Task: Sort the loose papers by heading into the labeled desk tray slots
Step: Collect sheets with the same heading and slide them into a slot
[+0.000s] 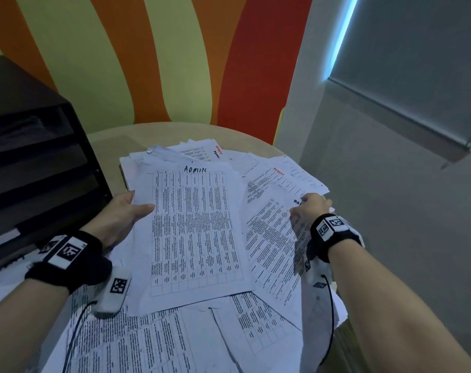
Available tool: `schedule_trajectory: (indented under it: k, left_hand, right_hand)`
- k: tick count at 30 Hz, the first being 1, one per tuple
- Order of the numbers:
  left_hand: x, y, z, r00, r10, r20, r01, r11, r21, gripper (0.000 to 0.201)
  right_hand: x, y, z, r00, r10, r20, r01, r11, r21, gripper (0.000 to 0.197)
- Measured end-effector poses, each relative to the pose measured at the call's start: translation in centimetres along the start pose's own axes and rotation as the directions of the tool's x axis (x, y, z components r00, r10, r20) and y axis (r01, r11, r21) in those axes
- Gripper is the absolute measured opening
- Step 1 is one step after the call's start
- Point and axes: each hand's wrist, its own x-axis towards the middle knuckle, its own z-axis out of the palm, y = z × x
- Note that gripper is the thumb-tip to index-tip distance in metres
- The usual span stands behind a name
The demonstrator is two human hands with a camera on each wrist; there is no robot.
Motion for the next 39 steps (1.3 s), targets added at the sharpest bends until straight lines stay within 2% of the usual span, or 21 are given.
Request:
schedule_trajectory:
  k: [2,4,8,11,14,17,19,21,22,23,25,28,31,35,39]
  left_hand:
    - [0.0,0.1,0.0,1.0,0.001,-0.005,-0.001,1.0,0.003,0.028]
    - [-0.1,0.3,-0.1,0.999,0.002,-0.041,-0.002,1.0,-0.008,0.027]
    - [0.1,1.0,-1.0,0.989,0.045,-0.14,-0.052,0.997,-0.048,0.033]
    - [-0.2,1.9,-1.4,0.979,0.102,-0.179,-0.111,0.993,-0.041,0.025]
    - [-0.6,2.9,-1.5,0.966,0.167,-0.199,-0.174,0.985,-0.016,0.022]
    - [-1.1,4.1,-1.7,0.958,0.204,-0.201,-0.21,0.978,-0.008,0.025]
    - [-1.8,5.0,-1.9,0.951,0.23,-0.205,-0.237,0.972,-0.006,0.026]
    - [-2.3,5.7,-2.2,0.942,0.265,-0.204,-0.275,0.961,-0.019,0.027]
    - [-2.7,6.0,-2.3,0.937,0.283,-0.205,-0.294,0.955,-0.025,0.028]
    - [-3.0,6.2,-2.5,0.931,0.302,-0.204,-0.315,0.949,-0.032,0.028]
    - [-3.7,6.6,-2.4,0.918,0.349,-0.189,-0.364,0.931,-0.045,0.026]
    - [-4.8,7.5,-1.8,0.894,0.427,-0.14,-0.436,0.899,-0.045,0.022]
    - [-6.1,8.4,-0.7,0.886,0.462,-0.044,-0.463,0.886,-0.035,0.019]
    - [-7.8,9.4,0.7,0.883,0.467,0.043,-0.465,0.884,-0.032,0.027]
    - [-8.6,9.8,1.8,0.888,0.457,0.042,-0.454,0.889,-0.064,0.029]
  right_hand:
    - [-0.1,-0.1,-0.5,0.999,-0.022,-0.047,0.026,0.997,0.079,0.013]
    - [-0.6,-0.3,-1.3,0.984,-0.091,-0.152,0.112,0.985,0.134,0.01]
    - [-2.0,-0.6,-4.5,0.901,-0.202,-0.383,0.328,0.895,0.301,0.023]
    - [-3.8,-1.4,-7.8,0.81,-0.291,-0.509,0.493,0.809,0.322,0.031]
    - [-7.1,-3.5,-11.6,0.654,-0.341,-0.676,0.616,0.758,0.213,0.022]
    - [-11.0,-6.0,-15.5,0.427,-0.444,-0.788,0.756,0.654,0.041,0.018]
    - [-12.9,-7.4,-17.4,0.3,-0.487,-0.82,0.808,0.587,-0.053,0.016]
    - [-14.4,-8.4,-18.8,0.204,-0.518,-0.831,0.835,0.535,-0.128,0.018]
    - [-15.0,-9.0,-19.3,0.181,-0.521,-0.834,0.845,0.516,-0.139,0.02]
    - [-15.5,-9.5,-19.4,0.178,-0.526,-0.832,0.856,0.499,-0.132,0.022]
    - [-16.2,-10.8,-18.8,0.207,-0.574,-0.792,0.873,0.474,-0.116,0.022]
    - [-16.6,-13.0,-15.8,0.262,-0.731,-0.63,0.874,0.456,-0.166,0.019]
    - [-16.6,-15.1,-11.9,0.278,-0.827,-0.489,0.888,0.416,-0.197,0.007]
    - [-16.9,-17.0,-9.1,0.309,-0.836,-0.454,0.895,0.417,-0.16,0.009]
    - [-17.7,-18.2,-8.4,0.386,-0.799,-0.461,0.886,0.46,-0.055,0.017]
